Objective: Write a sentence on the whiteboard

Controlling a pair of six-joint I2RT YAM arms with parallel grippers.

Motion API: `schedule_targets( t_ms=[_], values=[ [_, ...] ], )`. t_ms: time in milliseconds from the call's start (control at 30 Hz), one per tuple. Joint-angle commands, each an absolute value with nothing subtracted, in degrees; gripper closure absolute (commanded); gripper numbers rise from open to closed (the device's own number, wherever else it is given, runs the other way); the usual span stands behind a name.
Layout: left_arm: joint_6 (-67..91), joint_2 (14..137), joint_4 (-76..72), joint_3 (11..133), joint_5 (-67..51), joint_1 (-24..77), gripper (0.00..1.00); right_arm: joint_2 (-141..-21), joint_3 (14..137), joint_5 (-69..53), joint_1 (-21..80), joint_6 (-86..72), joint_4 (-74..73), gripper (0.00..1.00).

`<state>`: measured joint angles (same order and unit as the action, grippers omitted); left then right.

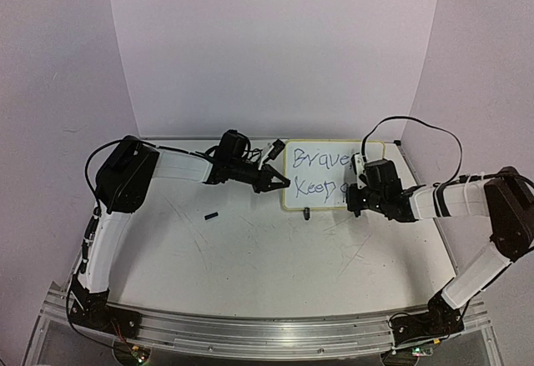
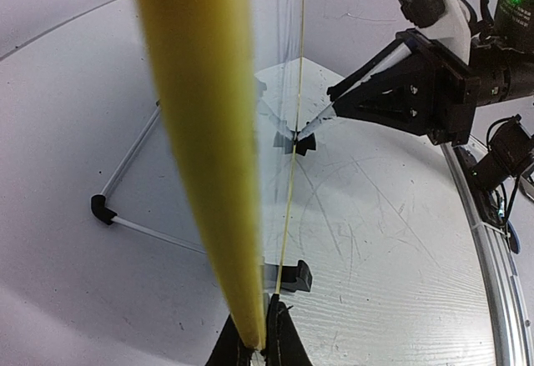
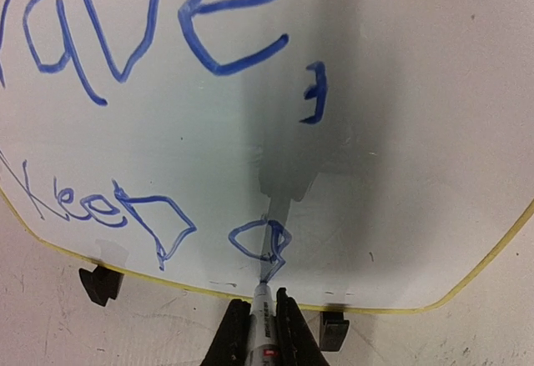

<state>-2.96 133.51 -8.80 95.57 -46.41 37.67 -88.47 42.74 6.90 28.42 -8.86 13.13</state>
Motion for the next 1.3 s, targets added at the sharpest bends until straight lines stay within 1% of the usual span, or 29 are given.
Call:
schedule_targets(
  t_ms=[0, 133, 233, 433, 533, 833, 1267],
  values=[
    [-7.2, 136.2, -0.8, 95.6, -37.1, 36.9, 1.00, -90.8, 43.2, 6.9, 28.1, -9.8, 16.9, 1.00],
    [-7.1, 136.5, -0.8, 95.7, -37.3, 36.9, 1.00, -91.9, 44.2, 4.4, 29.2, -9.7, 18.8, 1.00],
    [-7.1, 136.4, -0.8, 95.6, -37.2, 36.9, 1.00, -90.3, 44.5, 3.6, 29.9, -9.9, 19.9, 1.00],
    [-7.1, 136.4, -0.7, 95.4, -37.0, 36.9, 1.00, -80.2, 42.0, 6.0, 29.6, -9.4, 19.1, 1.00],
    [-7.0, 136.5, -0.7, 95.6, -37.1, 36.9, 1.00, -79.8, 41.6, 8.1, 28.2, -8.9, 17.8, 1.00],
    [-7.3, 136.3, -0.5, 95.4, -36.9, 36.9, 1.00, -79.5, 41.2, 9.1, 25.7, -8.7, 16.8, 1.00],
    [-7.3, 136.6, -0.5, 95.8, -37.2, 37.0, 1.00, -81.9, 41.6, 6.4, 25.6, -8.4, 15.8, 1.00]
  ],
)
